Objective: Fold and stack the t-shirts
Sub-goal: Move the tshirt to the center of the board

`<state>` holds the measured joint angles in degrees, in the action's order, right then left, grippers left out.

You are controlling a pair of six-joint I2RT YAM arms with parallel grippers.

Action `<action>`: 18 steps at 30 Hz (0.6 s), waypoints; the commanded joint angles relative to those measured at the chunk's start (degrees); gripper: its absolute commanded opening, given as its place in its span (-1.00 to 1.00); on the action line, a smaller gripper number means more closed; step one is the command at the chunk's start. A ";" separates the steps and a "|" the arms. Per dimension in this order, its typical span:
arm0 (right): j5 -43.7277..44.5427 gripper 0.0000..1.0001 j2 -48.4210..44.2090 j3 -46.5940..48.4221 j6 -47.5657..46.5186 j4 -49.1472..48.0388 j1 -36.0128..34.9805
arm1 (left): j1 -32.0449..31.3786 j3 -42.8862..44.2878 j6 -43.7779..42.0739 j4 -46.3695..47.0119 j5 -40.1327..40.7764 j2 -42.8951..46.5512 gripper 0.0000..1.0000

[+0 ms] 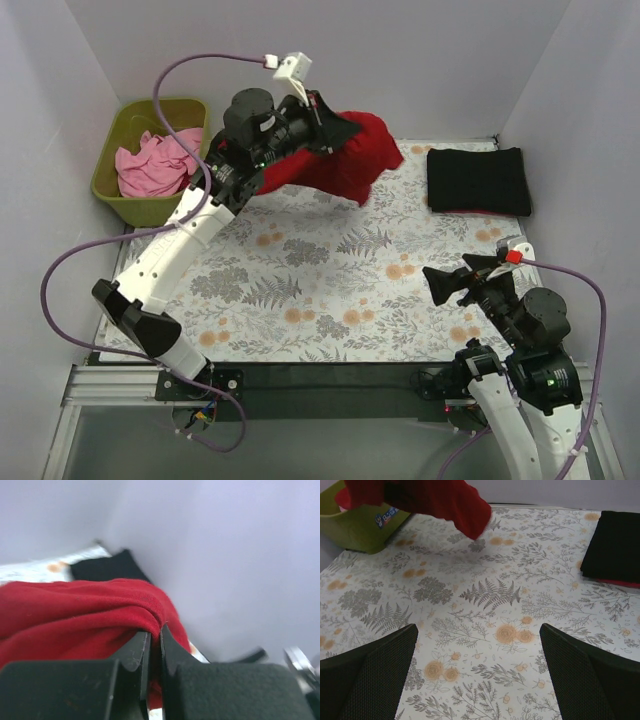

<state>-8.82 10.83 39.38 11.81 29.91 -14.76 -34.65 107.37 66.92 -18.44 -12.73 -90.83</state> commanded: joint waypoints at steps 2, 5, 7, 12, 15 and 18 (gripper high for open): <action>1.79 0.97 1.04 3.78 -1.44 -1.35 -0.26 | -3.40 -4.52 2.60 1.82 -11.59 4.77 -1.00; 1.70 0.97 1.38 3.95 -1.62 -1.17 -0.18 | -3.49 -19.09 2.78 3.23 -10.22 10.39 -0.91; 1.35 0.97 1.91 3.78 -1.88 -0.82 -0.26 | -3.49 -32.10 1.91 3.32 -1.45 15.64 -0.73; -1.72 0.97 4.19 3.43 -1.88 0.93 -0.26 | -2.79 -55.58 6.11 0.70 22.36 27.62 -0.15; -1.99 0.97 7.53 3.16 -0.57 2.78 -0.26 | -2.26 -63.06 9.11 -2.73 29.77 32.72 0.33; -0.24 0.93 12.36 2.55 2.94 5.94 -0.18 | -2.26 -65.36 9.46 -4.06 26.02 35.18 0.47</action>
<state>-9.56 19.42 41.30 11.68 32.99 -14.76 -36.80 41.69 74.67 -23.00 8.95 -59.22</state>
